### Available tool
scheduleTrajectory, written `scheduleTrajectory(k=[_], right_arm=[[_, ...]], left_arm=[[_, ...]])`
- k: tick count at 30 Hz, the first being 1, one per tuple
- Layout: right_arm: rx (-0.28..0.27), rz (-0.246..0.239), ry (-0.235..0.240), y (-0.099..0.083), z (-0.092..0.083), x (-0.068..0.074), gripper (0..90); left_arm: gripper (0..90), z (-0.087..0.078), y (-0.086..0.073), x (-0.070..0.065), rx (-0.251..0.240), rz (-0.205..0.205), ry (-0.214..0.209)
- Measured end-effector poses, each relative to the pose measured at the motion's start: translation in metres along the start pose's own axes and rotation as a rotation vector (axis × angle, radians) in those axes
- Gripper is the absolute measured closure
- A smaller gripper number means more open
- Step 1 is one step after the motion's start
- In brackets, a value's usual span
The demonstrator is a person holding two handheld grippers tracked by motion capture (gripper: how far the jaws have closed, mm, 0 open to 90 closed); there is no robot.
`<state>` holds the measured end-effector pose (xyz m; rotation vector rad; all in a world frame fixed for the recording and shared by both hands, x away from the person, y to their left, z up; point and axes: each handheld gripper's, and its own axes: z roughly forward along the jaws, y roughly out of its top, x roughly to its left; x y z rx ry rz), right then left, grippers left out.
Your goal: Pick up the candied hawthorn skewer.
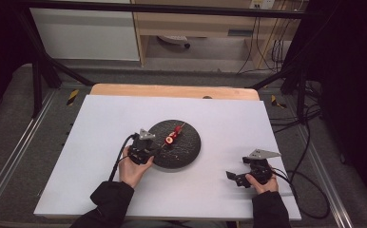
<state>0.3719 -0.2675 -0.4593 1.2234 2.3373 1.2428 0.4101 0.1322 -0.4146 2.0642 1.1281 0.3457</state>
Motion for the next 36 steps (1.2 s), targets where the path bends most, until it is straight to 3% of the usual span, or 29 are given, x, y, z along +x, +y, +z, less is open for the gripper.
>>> scheduleTrajectory(k=[12,21,27,36], right_arm=[[-0.015,0.006,0.013,0.004,0.0,0.005,0.6],[-0.039,0.012,0.021,0.014,0.003,0.016,0.5],[-0.04,0.019,0.02,0.021,0.011,0.023,0.5],[-0.028,0.005,0.029,0.036,0.029,0.044,0.5]], left_arm=[[88.0,-0.026,-0.013,0.013,-0.069,-0.022,-0.046],[88.0,-0.044,-0.033,0.019,-0.101,0.013,-0.071],[88.0,-0.055,-0.043,0.023,-0.12,0.014,-0.087],[88.0,-0.057,-0.052,0.021,-0.122,0.036,-0.116]])
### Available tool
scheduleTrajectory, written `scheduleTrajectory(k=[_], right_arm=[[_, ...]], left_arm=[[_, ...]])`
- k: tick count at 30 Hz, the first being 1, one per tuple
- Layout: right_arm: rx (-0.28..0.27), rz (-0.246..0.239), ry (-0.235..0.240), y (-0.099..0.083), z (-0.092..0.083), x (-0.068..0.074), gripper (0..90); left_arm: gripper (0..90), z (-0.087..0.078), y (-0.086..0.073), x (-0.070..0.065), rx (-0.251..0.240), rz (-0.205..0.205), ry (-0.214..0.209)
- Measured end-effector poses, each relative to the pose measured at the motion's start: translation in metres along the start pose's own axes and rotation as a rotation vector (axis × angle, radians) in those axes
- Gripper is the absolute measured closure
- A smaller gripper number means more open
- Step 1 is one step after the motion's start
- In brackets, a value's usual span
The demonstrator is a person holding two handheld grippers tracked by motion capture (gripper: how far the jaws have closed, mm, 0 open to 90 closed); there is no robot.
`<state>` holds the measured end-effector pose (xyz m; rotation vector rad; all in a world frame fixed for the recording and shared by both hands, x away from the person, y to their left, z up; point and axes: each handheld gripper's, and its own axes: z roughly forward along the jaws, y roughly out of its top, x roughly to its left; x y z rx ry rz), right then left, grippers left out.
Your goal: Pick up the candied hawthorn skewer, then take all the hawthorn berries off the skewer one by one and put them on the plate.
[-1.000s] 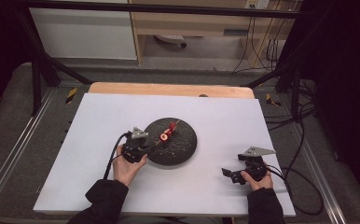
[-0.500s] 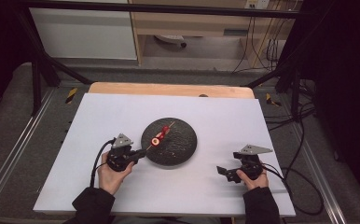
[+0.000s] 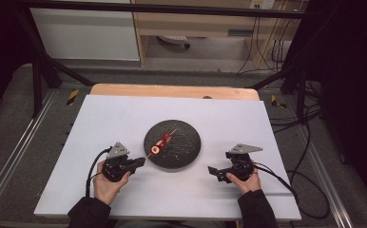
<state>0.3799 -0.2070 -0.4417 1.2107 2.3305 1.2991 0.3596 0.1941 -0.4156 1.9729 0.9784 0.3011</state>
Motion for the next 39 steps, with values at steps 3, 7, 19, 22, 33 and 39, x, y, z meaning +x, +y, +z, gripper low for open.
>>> scheduleTrajectory(k=[3,7,19,22,33,39], right_arm=[[-0.003,-0.001,0.002,0.005,0.003,0.007,0.5],[-0.015,-0.003,0.01,0.013,0.009,0.013,0.6],[-0.07,0.061,0.05,0.043,0.027,0.031,1.5],[-0.09,0.073,0.065,0.048,0.03,0.034,3.1],[-0.122,0.155,0.147,0.05,0.041,0.034,12.9],[-0.127,0.196,0.187,0.051,0.045,0.033,20.7]], left_arm=[[88.0,-0.001,0.0,-0.003,-0.002,0.019,-0.003],[88.0,-0.001,-0.001,-0.006,-0.011,0.029,-0.013],[88.0,0.002,-0.004,-0.017,-0.005,0.058,-0.043],[87.9,0.004,-0.003,-0.021,-0.004,0.067,-0.049],[88.0,0.012,-0.003,-0.039,-0.004,0.111,-0.076],[88.0,0.016,-0.003,-0.046,-0.005,0.125,-0.089]])
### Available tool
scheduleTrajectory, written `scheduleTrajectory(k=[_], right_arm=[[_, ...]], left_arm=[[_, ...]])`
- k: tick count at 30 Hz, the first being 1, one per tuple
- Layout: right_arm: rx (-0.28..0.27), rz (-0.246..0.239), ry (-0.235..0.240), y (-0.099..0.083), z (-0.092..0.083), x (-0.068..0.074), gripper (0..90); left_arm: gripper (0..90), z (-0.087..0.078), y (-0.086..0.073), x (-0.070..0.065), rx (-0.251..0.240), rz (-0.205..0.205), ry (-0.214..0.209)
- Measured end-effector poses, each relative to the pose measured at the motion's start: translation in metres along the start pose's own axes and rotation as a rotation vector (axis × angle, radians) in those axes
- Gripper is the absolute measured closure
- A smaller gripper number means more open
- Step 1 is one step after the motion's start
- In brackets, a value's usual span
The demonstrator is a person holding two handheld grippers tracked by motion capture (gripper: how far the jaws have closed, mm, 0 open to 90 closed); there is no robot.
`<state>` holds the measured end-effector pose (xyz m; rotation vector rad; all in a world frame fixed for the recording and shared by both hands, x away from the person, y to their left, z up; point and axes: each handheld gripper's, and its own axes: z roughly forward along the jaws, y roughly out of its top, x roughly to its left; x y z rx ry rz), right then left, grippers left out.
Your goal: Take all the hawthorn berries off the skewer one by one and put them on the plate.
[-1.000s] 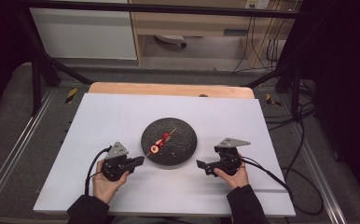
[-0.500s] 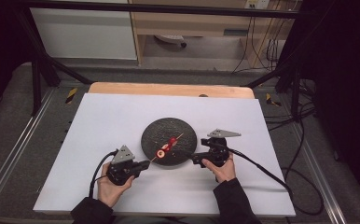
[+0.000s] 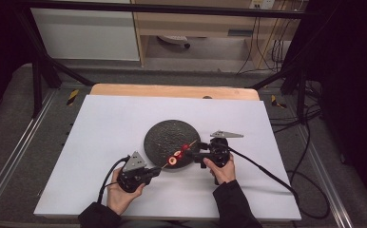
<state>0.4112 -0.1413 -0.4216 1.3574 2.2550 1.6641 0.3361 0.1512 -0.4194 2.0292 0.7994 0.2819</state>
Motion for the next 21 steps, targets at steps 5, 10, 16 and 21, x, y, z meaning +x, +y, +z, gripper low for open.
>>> scheduleTrajectory(k=[5,10,16,21], right_arm=[[0.01,0.023,0.015,0.0004,0.0017,-0.0016,30.1],[0.01,0.044,0.025,0.0003,0.0026,-0.0021,37.8],[-0.007,0.078,0.012,0.0013,0.0027,-0.0024,43.3],[-0.024,0.126,-0.003,0.0016,0.0043,-0.0032,39.2]], left_arm=[[87.9,0.0026,0.001,-0.0065,-0.007,0.017,-0.01],[88.0,0.0026,0.0007,-0.0071,-0.01,0.015,-0.007],[88.0,0.0011,-0.0001,-0.0081,-0.027,0.014,0.001],[88.0,0.0002,-0.001,-0.0107,-0.045,0.021,0.009]])
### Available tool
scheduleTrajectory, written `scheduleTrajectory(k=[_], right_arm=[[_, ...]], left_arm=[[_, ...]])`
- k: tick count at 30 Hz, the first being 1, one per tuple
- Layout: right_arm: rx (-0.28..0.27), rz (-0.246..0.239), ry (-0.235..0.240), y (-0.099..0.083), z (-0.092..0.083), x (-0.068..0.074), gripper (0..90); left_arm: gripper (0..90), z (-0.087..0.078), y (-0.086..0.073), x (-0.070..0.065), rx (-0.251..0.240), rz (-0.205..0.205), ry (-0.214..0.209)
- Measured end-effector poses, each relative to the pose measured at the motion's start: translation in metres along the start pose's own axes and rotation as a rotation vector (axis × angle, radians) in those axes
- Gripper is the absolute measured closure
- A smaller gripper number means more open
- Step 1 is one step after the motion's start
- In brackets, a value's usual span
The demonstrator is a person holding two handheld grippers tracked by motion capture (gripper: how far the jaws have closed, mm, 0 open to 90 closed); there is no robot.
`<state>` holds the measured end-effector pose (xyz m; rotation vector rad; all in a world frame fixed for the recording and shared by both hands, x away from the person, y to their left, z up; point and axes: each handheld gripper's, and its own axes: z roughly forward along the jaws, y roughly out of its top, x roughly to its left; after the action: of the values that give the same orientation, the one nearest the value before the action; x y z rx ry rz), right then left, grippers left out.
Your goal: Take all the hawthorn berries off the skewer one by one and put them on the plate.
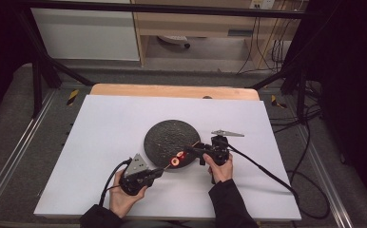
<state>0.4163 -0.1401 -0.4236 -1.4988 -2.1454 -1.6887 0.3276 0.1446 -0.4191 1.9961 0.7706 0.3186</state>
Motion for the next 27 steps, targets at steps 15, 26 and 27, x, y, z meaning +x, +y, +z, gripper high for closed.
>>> scheduleTrajectory(k=[15,26,27], right_arm=[[0.0,0.06,0.07,0.002,0.0,0.001,58.6],[-0.027,0.088,0.085,0.012,-0.005,-0.001,60.4],[-0.031,0.085,0.087,0.013,-0.006,-0.002,60.4]], left_arm=[[87.9,0.001,0.0,-0.002,-0.007,0.007,-0.005],[88.0,-0.004,-0.001,0.0,-0.029,0.003,-0.006],[88.0,-0.005,0.0,0.0,-0.031,0.005,-0.005]])
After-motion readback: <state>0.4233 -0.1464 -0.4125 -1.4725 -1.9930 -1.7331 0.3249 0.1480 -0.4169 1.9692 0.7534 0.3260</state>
